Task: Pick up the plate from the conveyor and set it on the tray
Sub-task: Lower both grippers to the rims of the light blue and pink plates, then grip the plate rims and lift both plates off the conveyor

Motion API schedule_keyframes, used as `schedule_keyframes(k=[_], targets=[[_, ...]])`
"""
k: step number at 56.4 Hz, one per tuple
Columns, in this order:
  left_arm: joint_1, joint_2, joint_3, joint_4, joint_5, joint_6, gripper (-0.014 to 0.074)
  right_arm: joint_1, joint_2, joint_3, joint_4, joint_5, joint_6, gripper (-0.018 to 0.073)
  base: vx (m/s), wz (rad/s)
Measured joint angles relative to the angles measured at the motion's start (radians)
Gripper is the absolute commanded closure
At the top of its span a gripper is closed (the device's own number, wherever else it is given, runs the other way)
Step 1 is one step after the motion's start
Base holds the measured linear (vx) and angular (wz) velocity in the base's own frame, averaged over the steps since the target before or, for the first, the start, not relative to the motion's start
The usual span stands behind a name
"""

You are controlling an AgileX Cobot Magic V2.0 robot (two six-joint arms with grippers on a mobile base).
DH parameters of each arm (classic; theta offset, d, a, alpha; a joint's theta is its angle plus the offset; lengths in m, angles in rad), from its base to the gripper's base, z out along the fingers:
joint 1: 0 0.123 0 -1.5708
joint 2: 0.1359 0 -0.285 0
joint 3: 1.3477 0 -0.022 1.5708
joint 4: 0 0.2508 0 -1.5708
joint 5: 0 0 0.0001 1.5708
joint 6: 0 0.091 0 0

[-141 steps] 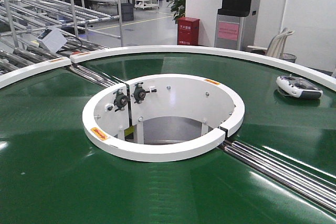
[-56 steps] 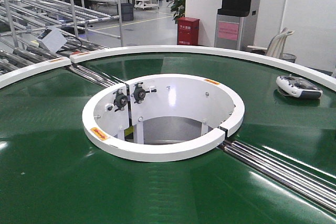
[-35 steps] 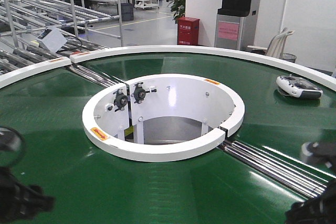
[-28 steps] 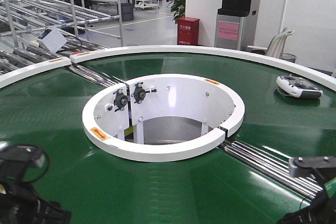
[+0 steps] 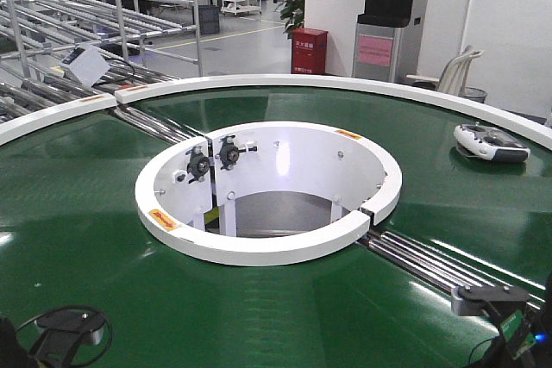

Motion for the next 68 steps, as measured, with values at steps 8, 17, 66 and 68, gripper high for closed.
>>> schedule_keyframes(k=[8, 17, 66, 68], targets=[[0.0, 0.005, 0.005, 0.0, -0.013, 0.0, 0.0062, 0.018, 0.038, 0.0, 0.002, -0.017, 0.0, -0.0005, 0.0, 0.0], [0.0, 0.007, 0.005, -0.001, -0.017, 0.0, 0.0062, 0.073, 0.081, 0.0, 0.004, -0.062, 0.004, -0.0005, 0.0, 0.0], [0.0, 0.067, -0.003, -0.037, -0.033, 0.001, 0.0605, 0.093, 0.142, -0.013, -0.113, -0.082, 0.135, 0.0573, 0.0, 0.0], [0.0, 0.067, -0.003, -0.037, -0.033, 0.001, 0.0605, 0.093, 0.14, -0.013, -0.112, -0.082, 0.135, 0.0573, 0.0, 0.0]])
